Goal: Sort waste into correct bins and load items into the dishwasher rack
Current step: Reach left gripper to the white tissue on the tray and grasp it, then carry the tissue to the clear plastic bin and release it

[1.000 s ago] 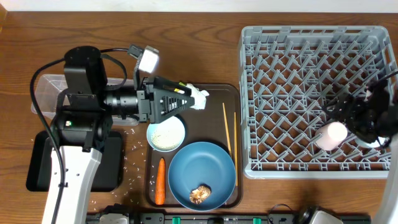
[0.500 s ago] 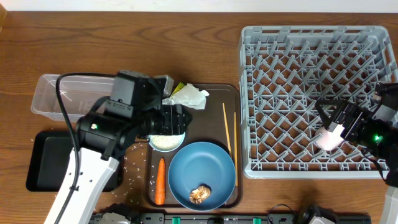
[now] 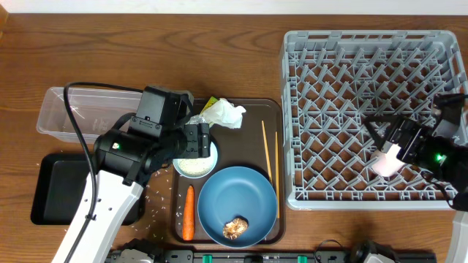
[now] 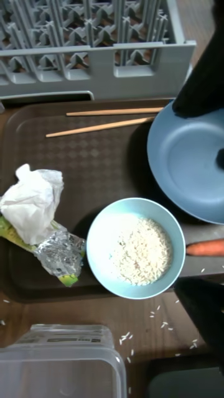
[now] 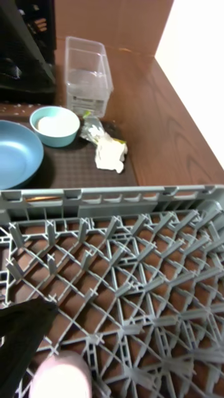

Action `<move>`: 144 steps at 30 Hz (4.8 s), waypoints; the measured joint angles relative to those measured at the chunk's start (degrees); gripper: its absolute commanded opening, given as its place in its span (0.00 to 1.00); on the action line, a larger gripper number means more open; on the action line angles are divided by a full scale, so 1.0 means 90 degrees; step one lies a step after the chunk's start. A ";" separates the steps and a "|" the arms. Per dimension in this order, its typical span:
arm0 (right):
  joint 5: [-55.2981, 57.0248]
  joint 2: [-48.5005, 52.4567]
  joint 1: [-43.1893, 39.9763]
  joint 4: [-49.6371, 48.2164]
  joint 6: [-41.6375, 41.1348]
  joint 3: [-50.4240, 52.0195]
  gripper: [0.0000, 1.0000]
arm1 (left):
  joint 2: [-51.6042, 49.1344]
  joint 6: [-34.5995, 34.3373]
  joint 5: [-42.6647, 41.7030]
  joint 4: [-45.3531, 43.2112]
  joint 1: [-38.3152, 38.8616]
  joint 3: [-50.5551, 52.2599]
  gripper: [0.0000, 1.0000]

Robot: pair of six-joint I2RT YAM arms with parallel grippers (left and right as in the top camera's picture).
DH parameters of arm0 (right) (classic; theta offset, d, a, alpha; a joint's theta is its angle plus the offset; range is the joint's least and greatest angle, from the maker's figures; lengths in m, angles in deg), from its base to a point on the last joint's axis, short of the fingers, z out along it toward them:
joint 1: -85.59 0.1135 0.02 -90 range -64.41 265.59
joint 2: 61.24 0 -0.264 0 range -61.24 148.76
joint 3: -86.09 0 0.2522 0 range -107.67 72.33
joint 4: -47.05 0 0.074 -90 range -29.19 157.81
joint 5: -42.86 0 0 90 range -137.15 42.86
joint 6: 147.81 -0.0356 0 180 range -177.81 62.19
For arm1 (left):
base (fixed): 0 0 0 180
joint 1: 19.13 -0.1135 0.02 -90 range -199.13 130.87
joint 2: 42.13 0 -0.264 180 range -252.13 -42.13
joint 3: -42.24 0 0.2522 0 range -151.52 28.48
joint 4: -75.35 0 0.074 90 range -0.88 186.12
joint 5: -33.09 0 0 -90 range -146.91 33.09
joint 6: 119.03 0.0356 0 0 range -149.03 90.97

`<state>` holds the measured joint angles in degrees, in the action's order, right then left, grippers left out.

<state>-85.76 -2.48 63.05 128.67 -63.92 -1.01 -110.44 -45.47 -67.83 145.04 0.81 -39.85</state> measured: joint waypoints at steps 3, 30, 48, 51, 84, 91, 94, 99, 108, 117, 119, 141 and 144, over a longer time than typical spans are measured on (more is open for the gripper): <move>-0.0024 0.0000 0.0192 0.0002 0.0044 0.0000 0.99 | 0.0000 0.0022 0.0056 -0.0029 0.0000 0.0000 0.99; -0.0024 0.0000 0.0801 -0.0134 0.0083 0.0000 0.99 | -0.0595 -0.0010 0.0070 0.0928 0.0000 0.0000 0.94; 0.0034 0.0000 0.0801 -0.0015 0.0087 0.0000 0.99 | -0.2599 -0.0340 0.0741 0.0209 0.0942 0.0000 0.77; 0.0100 0.0000 0.0801 0.0019 0.0097 0.0000 0.99 | -0.2885 -0.0430 0.0806 -0.0032 0.0940 0.0000 0.74; 0.0172 0.0000 0.0801 0.0063 0.0109 0.0000 0.99 | -0.4218 0.0333 0.1137 -0.2958 0.0940 -0.0457 0.69; 0.0291 0.0002 0.0801 0.0182 0.0112 0.0000 0.99 | -0.4673 0.0362 0.1265 -0.3342 0.0940 -0.0457 0.69; 0.0323 0.0002 0.0801 0.0231 0.0117 0.0000 0.99 | -0.4889 0.0362 0.1287 -0.3378 0.0940 -0.0457 0.69; 0.0561 0.0002 0.0801 0.0347 0.0129 0.0000 0.99 | -0.5078 0.0381 0.1333 -0.3429 0.0947 -0.0457 0.24; 0.0724 0.0007 0.0801 0.0369 0.0136 0.0000 0.99 | -0.4857 0.0403 0.1134 -0.3016 0.0947 -0.0452 0.06; 0.0753 0.0007 0.0801 0.0362 0.0155 0.0000 0.99 | -0.2616 0.0403 0.1328 -0.2511 0.0891 -0.0432 0.06; 0.0760 0.0010 0.0801 0.0362 0.0155 0.0000 0.99 | -0.2154 0.0403 0.1637 -0.2205 0.0763 -0.0435 0.06; 0.0792 0.0012 0.0801 0.0364 0.0158 0.0000 0.99 | -0.2429 0.0087 0.1440 -0.1438 -0.3002 -0.0432 0.66; 0.0792 0.0012 0.0801 0.0372 0.0158 0.0000 0.99 | -0.2290 0.0090 0.1370 -0.1384 -0.3007 -0.0432 0.70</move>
<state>-78.63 -2.37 70.26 132.01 -62.50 -1.01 -131.05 -44.67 -55.50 132.58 -26.25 -43.74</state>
